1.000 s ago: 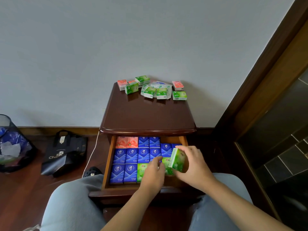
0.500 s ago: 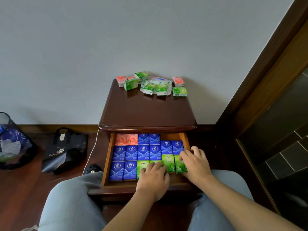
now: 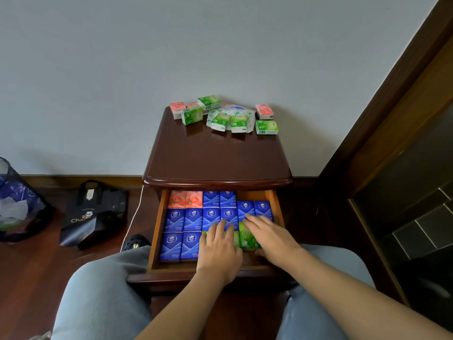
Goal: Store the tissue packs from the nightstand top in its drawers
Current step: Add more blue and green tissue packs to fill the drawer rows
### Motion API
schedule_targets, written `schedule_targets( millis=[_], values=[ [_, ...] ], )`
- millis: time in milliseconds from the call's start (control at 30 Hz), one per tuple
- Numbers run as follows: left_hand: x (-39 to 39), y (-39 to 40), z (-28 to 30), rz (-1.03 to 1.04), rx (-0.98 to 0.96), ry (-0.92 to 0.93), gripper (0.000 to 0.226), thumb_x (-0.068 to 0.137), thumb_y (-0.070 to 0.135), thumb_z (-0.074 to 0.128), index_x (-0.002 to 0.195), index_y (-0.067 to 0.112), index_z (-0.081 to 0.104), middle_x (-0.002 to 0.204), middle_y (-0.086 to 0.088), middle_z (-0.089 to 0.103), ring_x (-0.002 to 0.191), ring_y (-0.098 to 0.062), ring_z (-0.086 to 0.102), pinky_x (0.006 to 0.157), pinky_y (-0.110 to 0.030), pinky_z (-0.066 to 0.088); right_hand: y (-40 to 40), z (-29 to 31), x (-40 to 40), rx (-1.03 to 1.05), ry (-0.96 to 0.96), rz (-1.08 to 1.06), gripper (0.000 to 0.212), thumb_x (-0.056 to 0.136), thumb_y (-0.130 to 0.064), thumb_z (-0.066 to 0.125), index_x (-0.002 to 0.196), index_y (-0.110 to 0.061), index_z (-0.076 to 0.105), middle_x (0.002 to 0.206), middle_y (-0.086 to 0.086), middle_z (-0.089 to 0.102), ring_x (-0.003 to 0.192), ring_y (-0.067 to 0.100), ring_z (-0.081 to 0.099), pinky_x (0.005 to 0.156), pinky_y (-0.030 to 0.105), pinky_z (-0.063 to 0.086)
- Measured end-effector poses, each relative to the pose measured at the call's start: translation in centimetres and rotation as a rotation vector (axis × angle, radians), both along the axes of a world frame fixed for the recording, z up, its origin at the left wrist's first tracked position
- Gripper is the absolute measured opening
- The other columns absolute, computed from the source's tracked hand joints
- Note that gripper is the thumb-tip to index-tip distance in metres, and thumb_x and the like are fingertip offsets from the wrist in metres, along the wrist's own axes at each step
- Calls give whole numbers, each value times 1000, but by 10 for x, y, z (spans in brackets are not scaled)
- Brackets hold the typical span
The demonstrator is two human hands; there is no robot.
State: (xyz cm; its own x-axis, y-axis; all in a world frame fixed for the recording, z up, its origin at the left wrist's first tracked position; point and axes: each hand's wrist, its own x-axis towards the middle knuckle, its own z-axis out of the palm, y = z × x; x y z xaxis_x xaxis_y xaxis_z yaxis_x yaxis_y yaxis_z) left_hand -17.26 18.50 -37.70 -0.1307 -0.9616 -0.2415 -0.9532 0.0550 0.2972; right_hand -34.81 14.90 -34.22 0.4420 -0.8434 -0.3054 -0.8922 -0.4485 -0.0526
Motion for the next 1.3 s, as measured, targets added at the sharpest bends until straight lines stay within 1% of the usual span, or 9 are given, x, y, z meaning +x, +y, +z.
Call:
schedule_targets(
  millis=[233,467,633,700,800,900,1000,1133,1300],
  values=[
    [0,0,-2,27,54,55,62,100,45,34,160,29,27,172,3,17,158,-22,9,126,-54,19,-24,-6,5,51,39,-75,90,98,-14,70,167,-18,14,176,0,6,162,16,8,122,37,38],
    [1,-1,0,28,67,63,64,100,47,34,161,30,25,172,5,15,159,-20,7,126,-54,18,-49,-16,19,-23,47,-240,79,102,-3,59,167,-20,18,175,2,13,161,21,14,123,37,37],
    [2,-1,0,25,67,74,64,100,47,35,161,31,24,172,5,15,159,-20,8,126,-54,18,-43,-19,28,-55,-41,-351,78,99,-10,68,164,-22,28,172,1,24,159,26,20,120,39,39],
    [2,-1,0,24,67,82,64,100,47,35,161,31,24,172,5,15,159,-21,8,126,-54,18,-35,-15,30,-112,-200,-446,73,94,-20,74,157,-23,38,164,2,36,153,24,31,119,37,39],
    [2,-1,2,24,62,77,63,101,47,36,161,31,25,171,5,16,159,-22,9,126,-54,20,-22,-7,38,-136,-507,-746,47,88,-22,76,132,-21,58,138,2,55,131,21,53,112,38,48],
    [3,1,5,16,65,62,64,100,44,39,161,30,24,171,4,15,158,-24,8,126,-54,19,-10,0,47,216,-971,-1263,31,85,-13,77,112,-18,63,115,4,68,104,22,66,95,45,59],
    [3,1,8,-1,80,44,65,99,40,41,161,30,23,171,3,13,158,-26,7,125,-55,19,-6,4,46,579,-1394,-1611,40,87,0,71,123,-11,58,118,19,65,102,34,67,87,47,60],
    [4,0,9,-17,109,43,65,99,40,42,161,31,22,172,3,10,158,-27,3,126,-56,16,-9,1,41,615,-1731,-1697,39,91,4,64,127,-7,54,121,24,61,111,36,64,104,49,53],
    [3,-1,8,-9,117,44,65,98,41,43,160,32,24,172,4,12,158,-27,4,125,-57,16,-18,1,37,642,-1876,-1704,36,94,1,62,127,-5,50,118,24,56,127,38,58,113,50,48]
  ],
)
